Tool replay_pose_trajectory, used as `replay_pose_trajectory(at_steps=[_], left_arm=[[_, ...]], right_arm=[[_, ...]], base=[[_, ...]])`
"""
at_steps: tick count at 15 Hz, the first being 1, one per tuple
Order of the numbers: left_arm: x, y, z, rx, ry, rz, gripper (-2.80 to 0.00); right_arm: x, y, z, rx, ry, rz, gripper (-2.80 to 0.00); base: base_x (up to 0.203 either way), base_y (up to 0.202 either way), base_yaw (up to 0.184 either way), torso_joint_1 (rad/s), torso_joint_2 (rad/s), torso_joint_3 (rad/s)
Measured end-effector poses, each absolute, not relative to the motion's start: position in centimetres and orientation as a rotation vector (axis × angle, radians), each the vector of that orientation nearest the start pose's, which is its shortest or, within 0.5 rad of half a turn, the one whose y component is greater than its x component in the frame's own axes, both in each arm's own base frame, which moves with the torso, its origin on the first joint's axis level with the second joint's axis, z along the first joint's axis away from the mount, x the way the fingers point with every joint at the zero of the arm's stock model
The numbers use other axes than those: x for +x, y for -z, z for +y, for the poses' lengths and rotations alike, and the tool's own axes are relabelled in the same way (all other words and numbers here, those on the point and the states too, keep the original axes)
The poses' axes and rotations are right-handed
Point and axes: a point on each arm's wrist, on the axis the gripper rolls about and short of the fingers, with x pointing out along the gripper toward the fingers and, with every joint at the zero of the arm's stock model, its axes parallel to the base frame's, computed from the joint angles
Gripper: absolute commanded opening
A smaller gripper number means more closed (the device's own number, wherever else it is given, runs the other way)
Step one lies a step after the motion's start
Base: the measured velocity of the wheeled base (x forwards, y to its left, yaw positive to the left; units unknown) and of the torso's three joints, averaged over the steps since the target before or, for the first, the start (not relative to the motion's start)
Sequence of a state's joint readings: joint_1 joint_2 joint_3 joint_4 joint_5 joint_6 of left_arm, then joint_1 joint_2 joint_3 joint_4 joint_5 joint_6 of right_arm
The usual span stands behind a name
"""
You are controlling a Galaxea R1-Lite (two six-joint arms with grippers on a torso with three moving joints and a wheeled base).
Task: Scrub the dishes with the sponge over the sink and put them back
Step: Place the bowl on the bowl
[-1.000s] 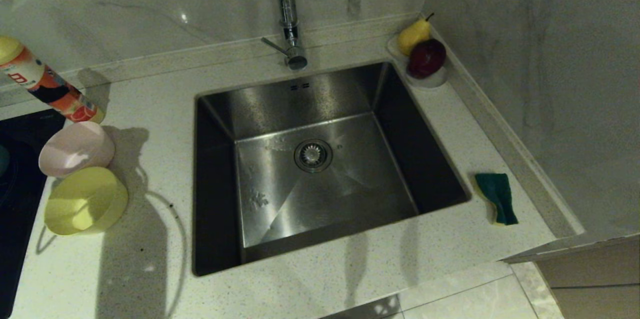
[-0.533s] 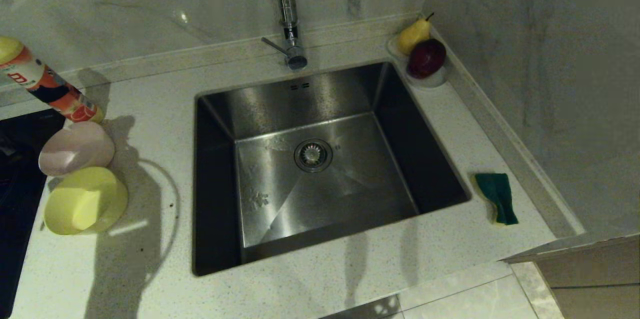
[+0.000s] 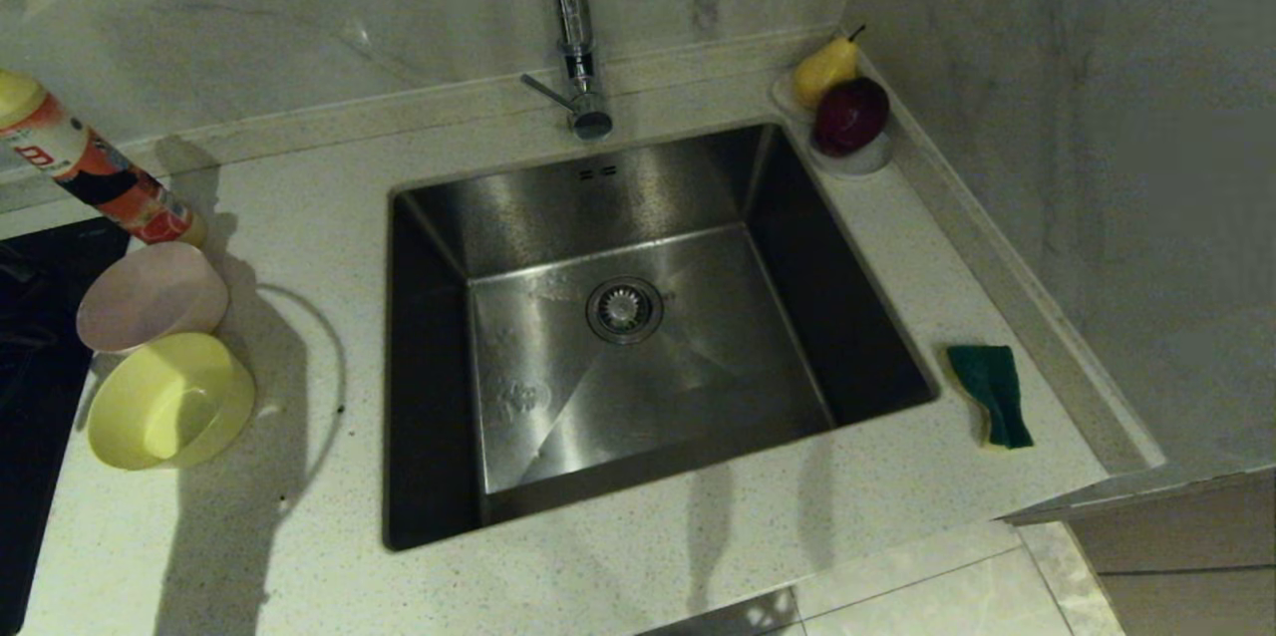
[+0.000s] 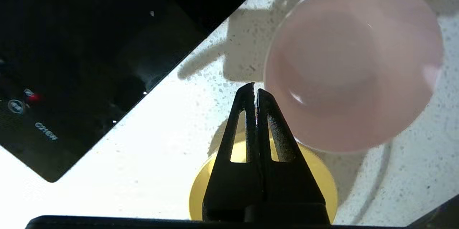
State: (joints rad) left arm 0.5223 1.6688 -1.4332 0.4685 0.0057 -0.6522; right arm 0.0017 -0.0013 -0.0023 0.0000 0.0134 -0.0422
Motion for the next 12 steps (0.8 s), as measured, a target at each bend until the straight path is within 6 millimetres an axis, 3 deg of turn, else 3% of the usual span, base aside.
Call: replay_pose_trajectory(at_steps=[1, 2, 12], left_arm=[[25.6, -26.3, 14.9, -0.799, -0.725, 0.509, -2.28], [25.7, -26.0, 15.1, -0.804, -0.729, 0.518, 0.0], [25.3, -24.5, 16.8, -0.861, -0.727, 0.565, 0.0]], right_arm=[[-2.3, -7.6, 0.0, -0.042, -0.015, -0.004, -2.8], [-2.3, -7.6, 0.0, -0.042, -0.015, -0.003, -2.8], [-2.3, -7.6, 0.0, -0.042, -0.013, -0.003, -2.8]], base=[[0.0, 0.0, 0.0, 0.0, 0.0, 0.0], [0.0, 0.0, 0.0, 0.0, 0.0, 0.0], [0.0, 0.0, 0.0, 0.0, 0.0, 0.0]])
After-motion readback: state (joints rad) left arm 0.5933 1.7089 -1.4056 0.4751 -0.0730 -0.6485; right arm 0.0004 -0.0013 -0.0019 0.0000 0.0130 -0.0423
